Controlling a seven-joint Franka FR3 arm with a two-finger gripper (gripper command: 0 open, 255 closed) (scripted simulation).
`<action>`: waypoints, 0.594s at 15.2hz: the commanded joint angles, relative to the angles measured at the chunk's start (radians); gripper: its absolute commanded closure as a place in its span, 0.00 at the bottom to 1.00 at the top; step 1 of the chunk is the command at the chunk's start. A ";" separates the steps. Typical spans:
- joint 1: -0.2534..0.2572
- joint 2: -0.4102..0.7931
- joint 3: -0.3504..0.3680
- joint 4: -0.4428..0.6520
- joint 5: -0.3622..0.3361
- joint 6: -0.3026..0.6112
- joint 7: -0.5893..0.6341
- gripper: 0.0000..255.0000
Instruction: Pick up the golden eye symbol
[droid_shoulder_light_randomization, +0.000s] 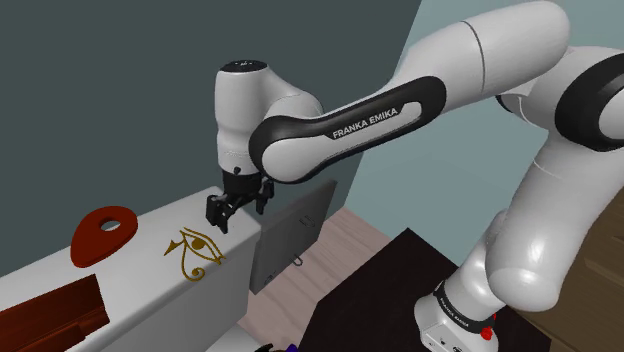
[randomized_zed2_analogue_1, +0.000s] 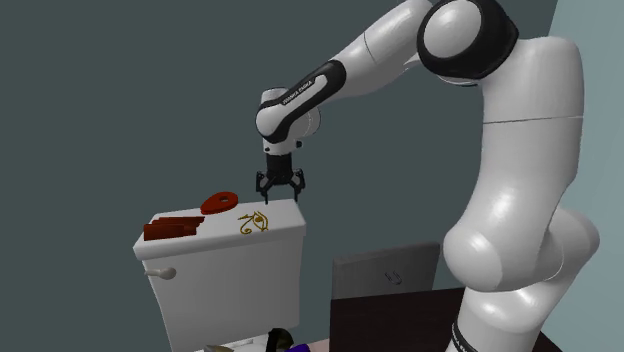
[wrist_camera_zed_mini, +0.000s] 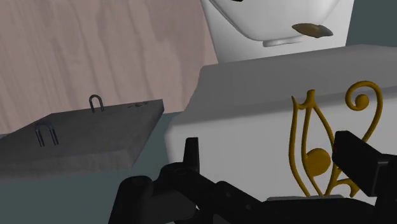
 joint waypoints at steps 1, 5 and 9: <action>0.027 0.076 -0.001 0.065 -0.046 0.000 0.045 0.00; 0.105 0.237 -0.016 0.220 -0.131 -0.015 0.126 0.00; 0.130 0.294 -0.030 0.247 -0.159 0.010 0.148 0.00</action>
